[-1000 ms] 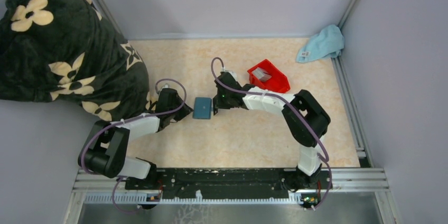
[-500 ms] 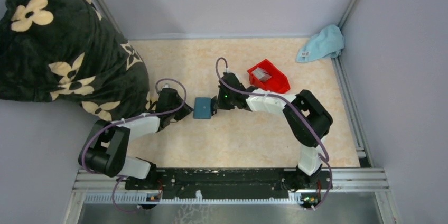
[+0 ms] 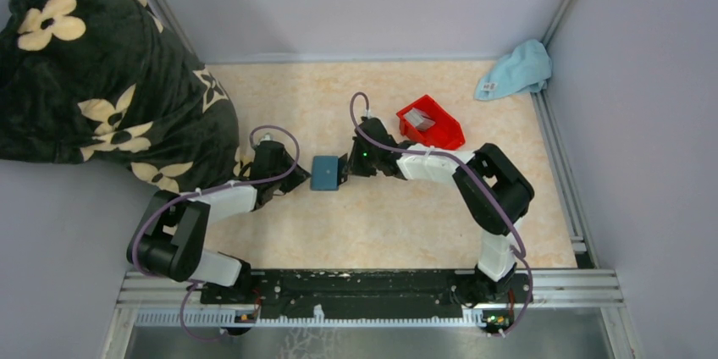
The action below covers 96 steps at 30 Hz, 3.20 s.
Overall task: Put the credit cards into the card holder
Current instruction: Open the card holder at the center of the board.
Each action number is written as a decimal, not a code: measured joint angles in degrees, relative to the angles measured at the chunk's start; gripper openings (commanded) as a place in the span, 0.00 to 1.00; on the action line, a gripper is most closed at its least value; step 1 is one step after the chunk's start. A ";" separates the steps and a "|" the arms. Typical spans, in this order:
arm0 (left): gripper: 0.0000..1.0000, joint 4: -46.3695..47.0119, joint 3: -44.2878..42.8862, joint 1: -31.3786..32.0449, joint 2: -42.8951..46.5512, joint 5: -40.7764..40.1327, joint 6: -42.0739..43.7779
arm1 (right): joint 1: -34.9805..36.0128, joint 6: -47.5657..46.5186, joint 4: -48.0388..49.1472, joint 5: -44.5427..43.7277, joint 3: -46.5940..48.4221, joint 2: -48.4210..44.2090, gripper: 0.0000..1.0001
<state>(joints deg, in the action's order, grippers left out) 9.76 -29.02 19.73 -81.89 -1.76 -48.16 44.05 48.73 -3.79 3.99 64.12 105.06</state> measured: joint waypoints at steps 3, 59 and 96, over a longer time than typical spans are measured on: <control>0.30 0.35 0.00 0.00 -0.20 0.07 -0.02 | 0.00 0.39 0.76 0.33 0.00 0.00 0.00; 0.29 2.32 0.00 0.00 -1.38 0.74 -0.22 | -1.55 2.54 7.93 4.04 -5.64 -1.42 0.00; 0.27 3.39 0.02 -0.02 -2.05 1.18 -0.26 | -2.19 5.35 16.22 6.75 -9.11 -0.55 0.00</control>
<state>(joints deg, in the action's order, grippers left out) 13.15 -28.99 19.70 -83.94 -0.58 -48.42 41.87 54.08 12.43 10.74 55.00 104.51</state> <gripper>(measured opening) 0.270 0.008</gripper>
